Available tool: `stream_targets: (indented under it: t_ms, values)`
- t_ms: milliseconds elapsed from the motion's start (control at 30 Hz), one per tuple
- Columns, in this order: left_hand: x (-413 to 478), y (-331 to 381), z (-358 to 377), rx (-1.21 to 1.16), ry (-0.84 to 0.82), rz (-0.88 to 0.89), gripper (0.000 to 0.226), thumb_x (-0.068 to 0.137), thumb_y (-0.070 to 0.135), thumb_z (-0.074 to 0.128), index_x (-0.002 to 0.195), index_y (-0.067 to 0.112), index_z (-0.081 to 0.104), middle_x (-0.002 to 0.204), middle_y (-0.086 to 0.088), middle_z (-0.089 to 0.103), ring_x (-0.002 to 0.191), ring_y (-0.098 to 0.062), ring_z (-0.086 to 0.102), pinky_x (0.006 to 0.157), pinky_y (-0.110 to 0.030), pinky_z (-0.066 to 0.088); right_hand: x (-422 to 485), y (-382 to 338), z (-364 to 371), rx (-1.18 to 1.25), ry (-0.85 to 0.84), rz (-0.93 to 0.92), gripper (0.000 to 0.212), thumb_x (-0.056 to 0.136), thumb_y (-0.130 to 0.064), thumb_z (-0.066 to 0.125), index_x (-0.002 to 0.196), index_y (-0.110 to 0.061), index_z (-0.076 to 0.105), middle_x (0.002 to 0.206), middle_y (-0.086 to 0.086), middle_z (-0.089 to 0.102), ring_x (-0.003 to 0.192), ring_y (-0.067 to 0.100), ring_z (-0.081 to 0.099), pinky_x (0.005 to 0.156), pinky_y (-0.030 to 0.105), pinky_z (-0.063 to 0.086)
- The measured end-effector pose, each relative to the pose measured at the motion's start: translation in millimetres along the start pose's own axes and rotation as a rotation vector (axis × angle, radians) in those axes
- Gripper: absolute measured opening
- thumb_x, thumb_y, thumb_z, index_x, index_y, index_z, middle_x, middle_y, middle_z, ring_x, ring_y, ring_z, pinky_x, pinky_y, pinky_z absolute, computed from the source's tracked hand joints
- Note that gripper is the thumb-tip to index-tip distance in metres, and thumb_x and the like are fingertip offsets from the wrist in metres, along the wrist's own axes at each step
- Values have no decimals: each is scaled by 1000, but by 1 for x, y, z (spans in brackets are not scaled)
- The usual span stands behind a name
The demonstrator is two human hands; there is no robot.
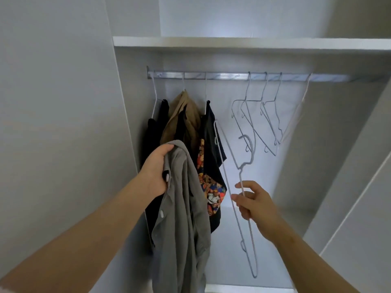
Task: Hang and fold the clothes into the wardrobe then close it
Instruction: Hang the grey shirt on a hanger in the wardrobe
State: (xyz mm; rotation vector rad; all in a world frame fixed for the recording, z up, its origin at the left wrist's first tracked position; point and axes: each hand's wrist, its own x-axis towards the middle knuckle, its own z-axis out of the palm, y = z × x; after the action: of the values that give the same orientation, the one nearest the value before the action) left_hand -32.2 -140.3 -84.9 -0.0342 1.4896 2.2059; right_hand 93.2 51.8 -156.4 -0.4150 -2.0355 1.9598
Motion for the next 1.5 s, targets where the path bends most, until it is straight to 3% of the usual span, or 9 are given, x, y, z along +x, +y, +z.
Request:
stream_targets:
  t_ms: [200,467,700,867,967,1100,1300,1400,1500]
  values:
    - [-29,1,-10,227,56,-73,27,92,34,53,89,10,66,77,-9,69,68,-21,63,56,-32,49,-44,3,-5,130,150,136,46,94,-31,52,56,-16,31,43,-3,26,38,10,19,39,19,19]
    - [-56,12,-5,230,130,-100,28,95,29,50,81,7,61,76,-12,62,66,-23,57,57,-35,45,-49,-22,-29,21,369,-55,49,95,-32,49,48,-16,46,37,-11,29,43,10,26,47,22,25]
    - [-71,25,-9,282,254,32,24,95,26,47,84,8,60,68,-9,61,58,-18,56,72,-30,49,-59,-31,-42,-28,116,29,62,92,-27,55,32,-20,39,38,-7,29,35,7,21,35,15,21]
    - [-84,29,2,472,398,154,29,91,26,56,68,10,51,65,-10,52,49,-18,43,43,-22,34,-63,-39,-30,-312,-65,98,57,94,-36,50,40,-21,41,38,-7,30,35,8,23,41,17,23]
    - [-95,19,16,444,295,119,27,90,27,57,76,4,59,44,-7,57,40,-15,55,47,-23,43,-64,-46,-16,-325,-136,69,45,97,-31,46,55,-15,54,34,-12,33,30,3,27,36,13,23]
    - [-108,3,31,331,86,-23,27,89,28,58,82,3,67,62,-10,70,52,-20,66,52,-26,53,-67,-49,7,-241,-182,15,15,97,-19,46,106,-25,57,48,-16,45,35,-2,38,33,8,26]
    - [-123,-11,37,229,-192,-79,31,90,23,54,75,8,76,78,-15,72,61,-23,69,52,-29,55,-69,-55,21,-136,-303,-66,23,97,-8,43,88,-20,60,42,-19,54,36,-6,49,36,4,33]
    - [-123,-5,26,533,-164,219,30,93,16,50,80,19,76,79,-3,73,71,-21,68,70,-28,54,-66,-58,18,-148,-187,-45,29,93,-6,46,69,-16,57,35,-15,46,34,0,43,33,7,29]
    - [-116,2,11,1403,10,741,19,95,18,48,101,20,67,83,10,67,74,-9,60,72,-12,44,-61,-61,14,-116,-126,-39,32,92,-5,49,61,-16,53,33,-14,43,30,-2,40,32,8,28]
